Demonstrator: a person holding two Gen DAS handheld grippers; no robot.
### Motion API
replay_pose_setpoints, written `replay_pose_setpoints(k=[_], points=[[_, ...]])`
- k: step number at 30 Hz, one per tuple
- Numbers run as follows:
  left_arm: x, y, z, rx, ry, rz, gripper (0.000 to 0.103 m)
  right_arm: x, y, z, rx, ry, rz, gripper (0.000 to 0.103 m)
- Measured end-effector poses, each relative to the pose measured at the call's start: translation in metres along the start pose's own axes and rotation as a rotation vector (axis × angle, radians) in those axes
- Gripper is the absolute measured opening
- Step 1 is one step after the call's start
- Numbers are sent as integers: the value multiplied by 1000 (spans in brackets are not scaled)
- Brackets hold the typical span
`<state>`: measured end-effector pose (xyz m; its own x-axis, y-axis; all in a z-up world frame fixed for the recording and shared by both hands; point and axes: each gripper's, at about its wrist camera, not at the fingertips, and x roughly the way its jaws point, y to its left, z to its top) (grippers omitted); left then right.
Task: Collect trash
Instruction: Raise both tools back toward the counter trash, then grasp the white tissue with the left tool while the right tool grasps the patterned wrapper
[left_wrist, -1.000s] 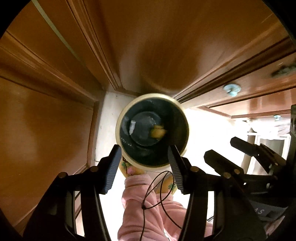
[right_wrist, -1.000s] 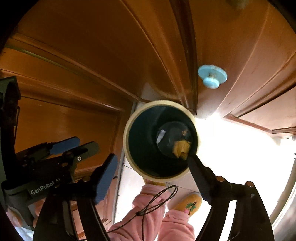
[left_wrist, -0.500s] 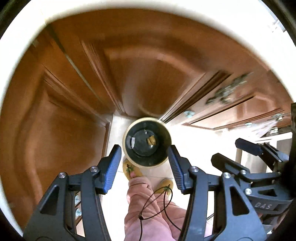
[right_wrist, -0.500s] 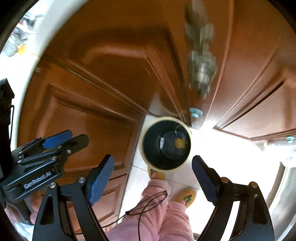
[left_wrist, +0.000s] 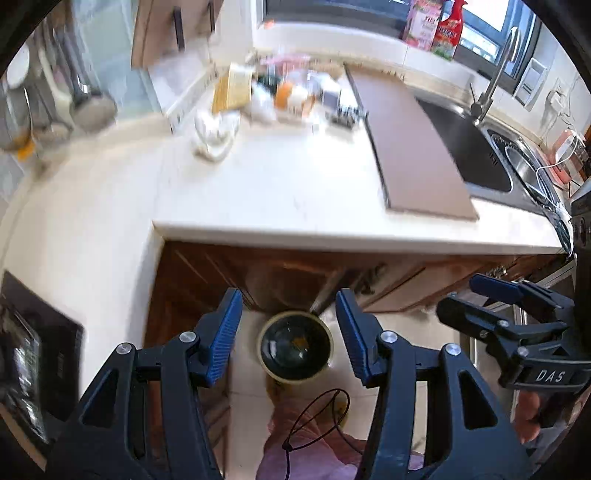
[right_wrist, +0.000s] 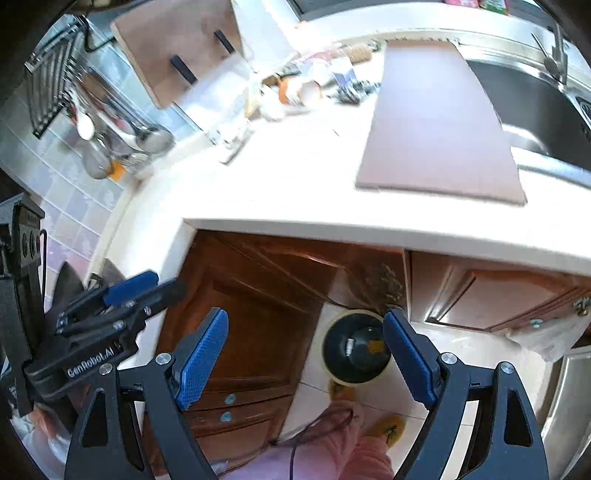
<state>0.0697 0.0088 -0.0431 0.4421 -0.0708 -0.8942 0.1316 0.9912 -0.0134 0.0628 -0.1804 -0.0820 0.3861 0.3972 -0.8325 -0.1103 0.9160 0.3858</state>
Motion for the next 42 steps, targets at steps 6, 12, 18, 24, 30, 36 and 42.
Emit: replay_pose_setpoints(k=[6,12,18,24,30,36,42], points=[[-21,-6,44,57,-66,25,51,-50,6,50,-4,-76,-20,87],[2,19,91,29,-73,-1,51,-59,-9,106,20,-148,-61,87],[57,60,128,-31,-44,-21,54,-33,-13,162,66,-161,-101,85],[118,103,167,-74,11,-27,54,5,-15,203,106,-172,-118,83],[167,115,182,-52,74,-8,54,47,-22,234,170,-162,-126,78],[200,117,195,-92,118,-10,54,85,-39,262,204,-111,-116,68],[210,114,207,-151,127,-7,54,127,-65,296,254,-31,-80,63]])
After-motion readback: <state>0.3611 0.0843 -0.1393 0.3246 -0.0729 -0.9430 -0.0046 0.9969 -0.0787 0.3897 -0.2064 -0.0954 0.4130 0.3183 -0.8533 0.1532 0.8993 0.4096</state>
